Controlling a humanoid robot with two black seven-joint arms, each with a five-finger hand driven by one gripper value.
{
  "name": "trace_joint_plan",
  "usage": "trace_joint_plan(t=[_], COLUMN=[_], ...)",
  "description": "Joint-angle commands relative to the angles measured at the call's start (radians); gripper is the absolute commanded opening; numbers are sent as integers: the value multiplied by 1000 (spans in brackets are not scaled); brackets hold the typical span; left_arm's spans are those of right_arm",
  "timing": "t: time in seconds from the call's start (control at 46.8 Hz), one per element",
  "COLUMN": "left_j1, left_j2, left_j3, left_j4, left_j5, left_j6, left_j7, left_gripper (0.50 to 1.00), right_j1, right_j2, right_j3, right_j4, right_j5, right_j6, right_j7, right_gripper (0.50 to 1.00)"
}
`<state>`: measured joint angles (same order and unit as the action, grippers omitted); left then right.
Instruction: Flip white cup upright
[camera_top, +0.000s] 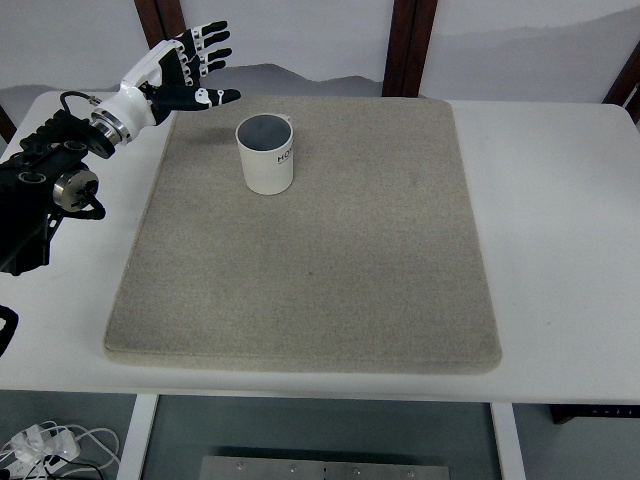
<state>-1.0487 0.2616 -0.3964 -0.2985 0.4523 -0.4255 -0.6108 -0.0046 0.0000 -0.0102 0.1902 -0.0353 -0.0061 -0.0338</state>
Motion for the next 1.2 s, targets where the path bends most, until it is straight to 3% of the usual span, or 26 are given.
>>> trace_joint_plan(t=[0.0, 0.448, 0.939, 1.089, 1.174], left_j1=[-13, -74, -88, -79, -73], left_j2=[11, -1, 11, 11, 11], left_j3=[1, -2, -2, -4, -10], left_j4=[5, 56, 59, 61, 59], left_j5=[-1, -29, -389, -480, -515], left_j6=[-4, 7, -4, -2, -5], left_j7=[0, 0, 2, 236, 333], left_gripper=[994, 994, 992, 992, 992], right_j1=[0, 0, 0, 0, 0], right_j2=[0, 0, 0, 0, 0], right_j3=[1, -1, 1, 1, -1], right_j4=[0, 0, 0, 0, 0], right_j5=[0, 0, 0, 0, 0], right_j6=[0, 0, 0, 0, 0], right_j7=[0, 0, 0, 0, 2], right_gripper=[952, 952, 952, 952, 952])
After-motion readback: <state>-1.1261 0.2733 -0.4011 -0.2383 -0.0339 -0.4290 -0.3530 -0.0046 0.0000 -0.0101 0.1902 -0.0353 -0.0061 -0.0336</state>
